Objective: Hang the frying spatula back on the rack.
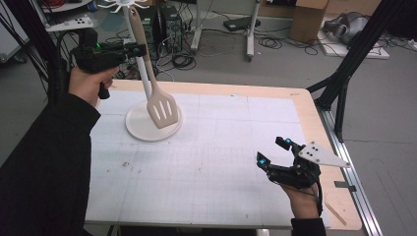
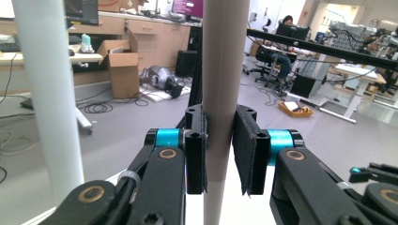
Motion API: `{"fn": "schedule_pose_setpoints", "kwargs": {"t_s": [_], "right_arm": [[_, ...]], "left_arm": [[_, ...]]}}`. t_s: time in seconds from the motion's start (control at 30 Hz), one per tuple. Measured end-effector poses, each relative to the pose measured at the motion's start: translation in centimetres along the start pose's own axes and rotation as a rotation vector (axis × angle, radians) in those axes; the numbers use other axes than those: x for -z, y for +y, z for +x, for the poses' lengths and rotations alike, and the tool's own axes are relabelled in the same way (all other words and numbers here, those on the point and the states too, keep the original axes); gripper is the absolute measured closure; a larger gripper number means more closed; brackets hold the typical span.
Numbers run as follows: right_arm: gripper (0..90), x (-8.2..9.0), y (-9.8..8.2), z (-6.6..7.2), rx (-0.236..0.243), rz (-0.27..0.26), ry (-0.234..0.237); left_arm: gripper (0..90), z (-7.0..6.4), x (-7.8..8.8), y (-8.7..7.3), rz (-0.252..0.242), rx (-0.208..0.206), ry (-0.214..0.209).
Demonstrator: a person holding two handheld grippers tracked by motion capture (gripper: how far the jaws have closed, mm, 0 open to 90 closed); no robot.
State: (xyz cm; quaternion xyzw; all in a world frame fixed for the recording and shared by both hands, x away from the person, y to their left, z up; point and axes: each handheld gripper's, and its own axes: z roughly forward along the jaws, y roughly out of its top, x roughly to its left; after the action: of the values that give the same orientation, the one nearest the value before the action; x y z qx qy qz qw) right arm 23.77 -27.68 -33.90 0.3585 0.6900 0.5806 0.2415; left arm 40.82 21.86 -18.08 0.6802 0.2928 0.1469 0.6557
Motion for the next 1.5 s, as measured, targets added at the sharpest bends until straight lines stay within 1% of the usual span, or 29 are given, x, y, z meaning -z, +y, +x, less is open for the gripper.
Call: {"fn": "schedule_pose_setpoints", "kwargs": {"t_s": [0.17, 0.47, 0.53, 0.63, 0.73, 0.77, 0.8, 0.83, 0.87, 0.9, 0.93, 1.0, 1.07, 1.13, 1.17, 1.23, 1.27, 1.33, 1.4, 1.43, 1.47, 1.5], "right_arm": [[15.8, 0.1, -0.1, 0.0, -0.002, -0.002, 0.005], [15.7, 0.2, -0.2, 0.0, -0.012, -0.001, 0.007], [15.8, 0.2, -0.2, -0.1, -0.013, -0.001, 0.008], [15.8, 0.2, -0.2, -0.1, -0.014, -0.004, 0.008], [15.8, 0.2, -0.2, -0.1, -0.011, -0.002, 0.008], [15.8, 0.2, -0.3, -0.1, -0.010, -0.002, 0.007], [15.8, 0.3, -0.3, -0.1, -0.012, -0.003, 0.007], [15.8, 0.3, -0.3, -0.1, -0.012, -0.003, 0.006], [15.8, 0.3, -0.3, -0.1, -0.010, -0.001, 0.004], [15.8, 0.3, -0.3, -0.2, -0.012, 0.000, 0.003], [15.8, 0.4, -0.4, -0.2, -0.014, 0.001, 0.001], [15.8, 0.5, -0.4, -0.2, -0.017, 0.001, -0.001], [15.8, 0.5, -0.5, -0.3, -0.022, -0.001, -0.005], [15.8, 0.5, -0.5, -0.3, -0.023, -0.002, -0.008], [15.8, 0.6, -0.5, -0.3, -0.026, 0.003, -0.009], [15.8, 0.5, -0.7, -0.3, -0.022, 0.002, -0.013], [15.8, 0.5, -0.8, -0.4, -0.026, 0.007, -0.015], [15.8, 0.4, -1.1, -0.4, -0.030, 0.025, -0.025], [15.8, 0.3, -1.4, -0.5, -0.021, 0.034, -0.034], [15.8, 0.3, -1.5, -0.5, -0.016, 0.040, -0.039], [15.8, 0.3, -1.6, -0.6, 0.001, 0.046, -0.048], [15.7, 0.3, -1.7, -0.6, 0.006, 0.053, -0.054]], "left_arm": [[75.2, 0.7, -0.2, -0.1, -0.001, 0.030, 0.022], [75.1, 1.6, -0.7, -0.4, 0.030, 0.085, 0.074], [75.0, 1.6, -0.8, -0.5, 0.032, 0.080, 0.085], [75.0, 1.6, -0.8, -0.6, 0.031, 0.078, 0.078], [74.1, 1.2, -0.6, -0.8, 0.027, 0.053, 0.099], [73.5, 1.1, -0.5, -1.0, 0.022, 0.051, 0.105], [71.5, 1.0, -0.2, -1.1, 0.011, 0.054, 0.106], [64.5, 1.0, 0.0, -1.2, 0.002, 0.051, 0.114], [60.7, 0.7, 0.4, -1.5, -0.006, 0.026, 0.134], [55.8, 0.5, 0.8, -1.8, -0.014, 0.006, 0.145], [50.2, 0.2, 1.4, -2.1, -0.027, -0.012, 0.152], [44.1, -0.2, 2.3, -2.7, -0.048, -0.040, 0.162], [40.8, -0.5, 3.3, -3.3, -0.066, -0.037, 0.149], [43.4, -0.9, 4.5, -4.4, -0.065, -0.025, 0.102], [42.4, -1.1, 4.9, -4.9, -0.063, -0.038, 0.100], [33.7, -1.6, 5.7, -6.0, -0.076, -0.044, 0.110], [30.6, -1.8, 6.1, -6.6, -0.087, -0.046, 0.106], [27.3, -2.4, 6.8, -7.9, -0.103, -0.066, 0.114], [17.9, -2.8, 7.3, -9.1, -0.112, -0.082, 0.145], [15.0, -3.1, 7.7, -10.0, -0.120, -0.101, 0.161], [14.8, -3.3, 7.9, -10.6, -0.127, -0.108, 0.163], [14.8, -3.6, 8.3, -11.6, -0.131, -0.111, 0.165]]}}
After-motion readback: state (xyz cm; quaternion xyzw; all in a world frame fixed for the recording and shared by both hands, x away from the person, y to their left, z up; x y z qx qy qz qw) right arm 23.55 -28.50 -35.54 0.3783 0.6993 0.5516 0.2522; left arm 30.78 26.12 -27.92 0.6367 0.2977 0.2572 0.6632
